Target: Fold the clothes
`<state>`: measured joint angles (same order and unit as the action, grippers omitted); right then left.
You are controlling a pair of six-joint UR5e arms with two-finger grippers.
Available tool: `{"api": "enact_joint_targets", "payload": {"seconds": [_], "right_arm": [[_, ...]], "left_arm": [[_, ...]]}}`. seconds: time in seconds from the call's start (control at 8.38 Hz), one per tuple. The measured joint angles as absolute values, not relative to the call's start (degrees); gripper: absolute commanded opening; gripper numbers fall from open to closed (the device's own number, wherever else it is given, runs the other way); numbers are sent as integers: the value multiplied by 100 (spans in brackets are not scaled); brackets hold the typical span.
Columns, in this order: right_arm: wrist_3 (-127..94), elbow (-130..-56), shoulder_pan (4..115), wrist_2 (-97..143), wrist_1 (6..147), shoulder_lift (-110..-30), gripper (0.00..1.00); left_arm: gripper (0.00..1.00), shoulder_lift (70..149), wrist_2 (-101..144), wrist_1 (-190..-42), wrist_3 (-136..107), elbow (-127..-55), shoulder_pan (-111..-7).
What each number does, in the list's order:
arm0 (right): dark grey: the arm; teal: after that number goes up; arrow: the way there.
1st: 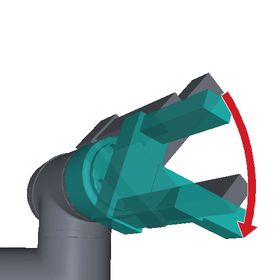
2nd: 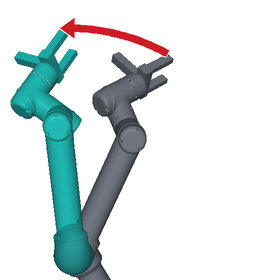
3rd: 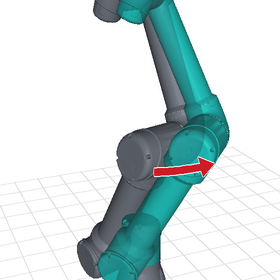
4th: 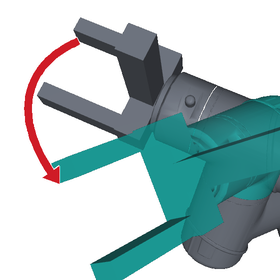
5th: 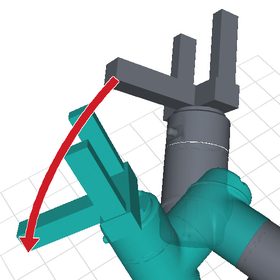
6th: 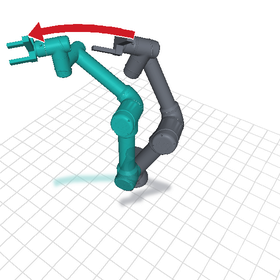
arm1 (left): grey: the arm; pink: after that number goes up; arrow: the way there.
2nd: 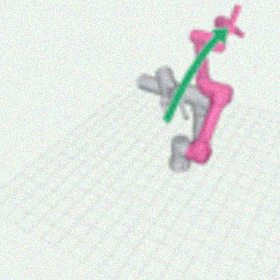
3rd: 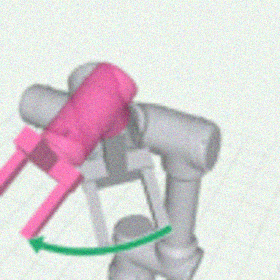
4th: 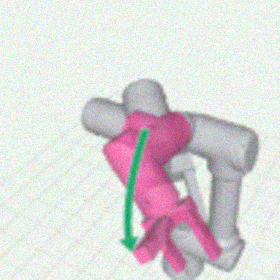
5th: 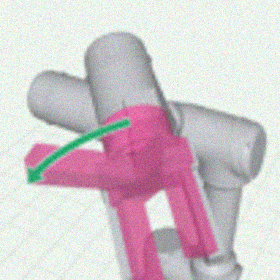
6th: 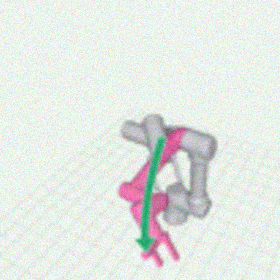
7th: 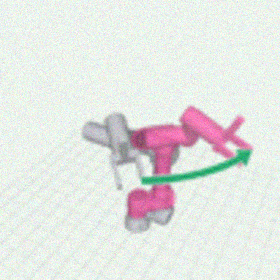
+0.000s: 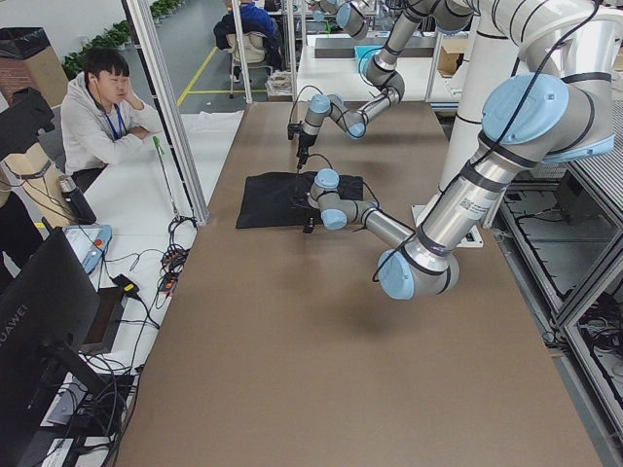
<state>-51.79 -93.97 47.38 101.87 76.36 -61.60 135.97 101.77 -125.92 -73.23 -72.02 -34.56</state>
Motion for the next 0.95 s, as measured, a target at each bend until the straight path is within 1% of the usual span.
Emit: {"api": "enact_joint_targets", "payload": {"seconds": [0.12, 0.24, 0.36, 0.6, 0.72, 0.84, 0.95], "right_arm": [[-5165, -9397, 4741, 10187, 7521, -6253, 94], [-5161, -9397, 4743, 10187, 7451, -6308, 94], [-5164, -9396, 4745, 10187, 7419, -6338, 94], [-5178, -9396, 4746, 10186, 7387, -6403, 94], [-5186, -9396, 4746, 10186, 7380, -6417, 94], [-5190, -9396, 4746, 10186, 7376, -6426, 94], [-5189, -9396, 4746, 10187, 7374, -6434, 94]], "left_arm": [[63, 13645, 10141, -12588, -7338, -7195, -3333], [52, 13678, 10113, -12583, -7340, -7179, -3238], [47, 13696, 10027, -12580, -7335, -7162, -3161], [22, 13701, 9926, -12578, -7257, -7142, -3072], [7, 13702, 9909, -12578, -7241, -7141, -3055], [0, 13702, 9902, -12577, -7233, -7143, -3042], [0, 13702, 9899, -12577, -7232, -7152, -3037]]}}
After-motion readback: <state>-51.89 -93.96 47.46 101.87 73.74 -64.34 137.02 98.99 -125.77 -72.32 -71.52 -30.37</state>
